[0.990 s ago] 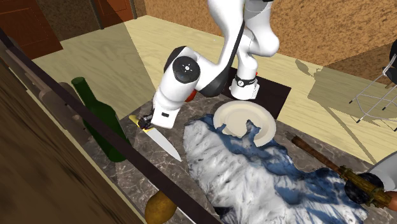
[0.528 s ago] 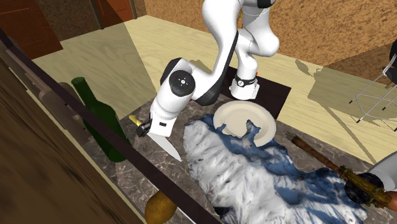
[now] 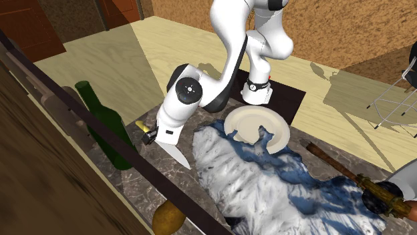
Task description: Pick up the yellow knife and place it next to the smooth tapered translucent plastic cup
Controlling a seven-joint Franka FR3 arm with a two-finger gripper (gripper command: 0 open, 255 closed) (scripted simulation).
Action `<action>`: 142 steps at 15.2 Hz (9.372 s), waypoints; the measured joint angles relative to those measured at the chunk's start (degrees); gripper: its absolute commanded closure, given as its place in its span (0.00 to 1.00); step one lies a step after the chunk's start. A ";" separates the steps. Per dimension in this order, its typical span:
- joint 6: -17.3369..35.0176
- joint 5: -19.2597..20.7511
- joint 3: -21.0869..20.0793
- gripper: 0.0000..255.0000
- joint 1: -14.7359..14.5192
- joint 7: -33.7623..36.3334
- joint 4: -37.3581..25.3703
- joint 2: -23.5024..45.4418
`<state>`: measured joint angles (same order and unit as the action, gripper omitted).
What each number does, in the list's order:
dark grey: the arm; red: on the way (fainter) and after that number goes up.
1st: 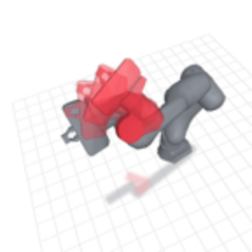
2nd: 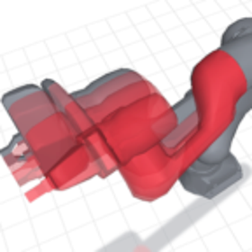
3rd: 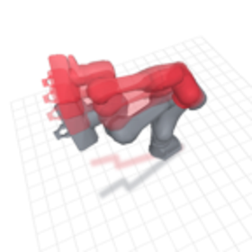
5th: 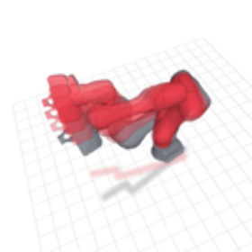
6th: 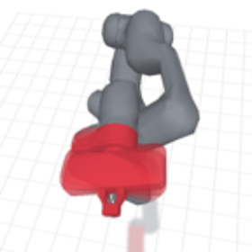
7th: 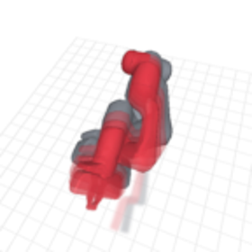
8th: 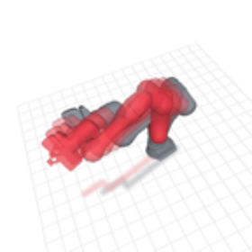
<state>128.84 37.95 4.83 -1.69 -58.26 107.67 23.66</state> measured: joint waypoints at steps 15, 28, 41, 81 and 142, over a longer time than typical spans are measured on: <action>-1.41 -0.60 -0.20 1.00 0.08 -1.14 -0.36 -1.37; -8.17 -3.08 -0.89 1.00 0.01 -5.81 -2.84 -6.60; -15.54 -5.17 -1.38 1.00 -0.22 -10.39 -8.03 -9.81; -38.54 -13.51 -19.99 1.00 -18.81 16.76 5.79 -30.30; 20.41 -12.84 -34.98 0.00 -30.09 46.48 33.55 -23.19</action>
<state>149.25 25.11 -30.15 -31.79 -11.78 141.22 0.47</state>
